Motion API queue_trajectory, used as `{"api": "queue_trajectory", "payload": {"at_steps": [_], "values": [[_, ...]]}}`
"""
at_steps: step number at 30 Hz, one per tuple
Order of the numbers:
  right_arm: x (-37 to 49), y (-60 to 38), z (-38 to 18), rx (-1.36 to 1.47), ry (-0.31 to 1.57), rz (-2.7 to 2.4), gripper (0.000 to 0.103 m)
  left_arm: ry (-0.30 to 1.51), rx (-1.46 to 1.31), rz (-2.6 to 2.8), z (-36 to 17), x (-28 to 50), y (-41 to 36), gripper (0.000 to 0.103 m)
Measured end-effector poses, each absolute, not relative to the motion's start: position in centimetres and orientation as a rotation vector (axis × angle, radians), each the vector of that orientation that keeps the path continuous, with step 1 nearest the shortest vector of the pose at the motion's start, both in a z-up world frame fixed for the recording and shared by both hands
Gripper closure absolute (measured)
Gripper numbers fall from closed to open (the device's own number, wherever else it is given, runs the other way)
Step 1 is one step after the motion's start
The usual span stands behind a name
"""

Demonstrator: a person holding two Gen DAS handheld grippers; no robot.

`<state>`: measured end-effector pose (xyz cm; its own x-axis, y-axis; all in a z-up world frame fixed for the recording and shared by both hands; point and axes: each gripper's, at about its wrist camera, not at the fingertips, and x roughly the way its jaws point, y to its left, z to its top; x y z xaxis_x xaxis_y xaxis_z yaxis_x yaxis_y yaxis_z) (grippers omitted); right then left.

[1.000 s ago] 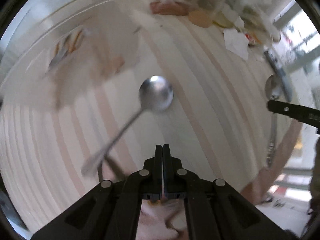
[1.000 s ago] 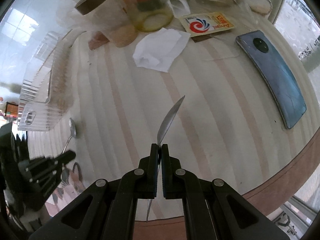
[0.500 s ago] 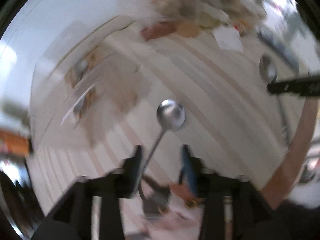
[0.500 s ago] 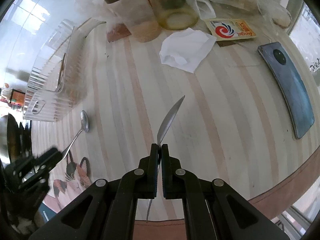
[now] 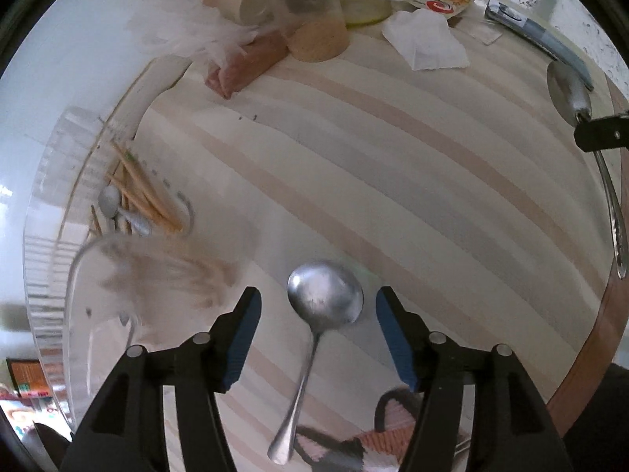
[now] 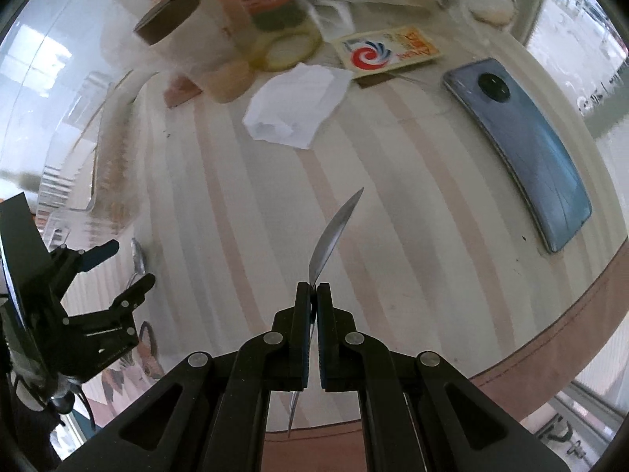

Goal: Organize utensils
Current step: 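Carry the spoon with the left tool into the rack and release it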

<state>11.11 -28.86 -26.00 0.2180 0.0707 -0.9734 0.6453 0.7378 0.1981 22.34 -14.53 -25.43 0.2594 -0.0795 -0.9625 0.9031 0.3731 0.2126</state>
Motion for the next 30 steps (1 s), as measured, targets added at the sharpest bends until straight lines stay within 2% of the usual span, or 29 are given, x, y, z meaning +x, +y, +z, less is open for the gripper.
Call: {"api": "queue_trajectory", "payload": {"at_steps": [4,5,6,7,20,30], "values": [[10.8,-29.2,-26.1,0.682,1.308,-0.45,0.1,1.122,0.921,-0.848,-25.6,23.5,-15.1,0.047],[10.8,-29.3,-26.1,0.684,1.306,-0.451,0.1,1.129,0.908,-0.848,-25.5,23.5,-14.9,0.052],[10.7,-29.4,-26.1,0.685,1.305,-0.452,0.1,1.145,0.882,-0.868,-25.5,23.7,-15.0,0.066],[10.7,-29.4,-26.0,0.686,1.304,-0.452,0.1,1.164,0.856,-0.88,-25.5,24.0,-15.1,0.067],[10.8,-29.2,-24.9,0.675,1.287,-0.446,0.1,1.182,0.747,-0.826,-24.5,23.1,-14.2,0.067],[12.0,-27.9,-23.2,0.633,1.261,-0.405,0.1,1.1,0.569,-0.739,-18.5,20.2,-11.0,0.068]]}}
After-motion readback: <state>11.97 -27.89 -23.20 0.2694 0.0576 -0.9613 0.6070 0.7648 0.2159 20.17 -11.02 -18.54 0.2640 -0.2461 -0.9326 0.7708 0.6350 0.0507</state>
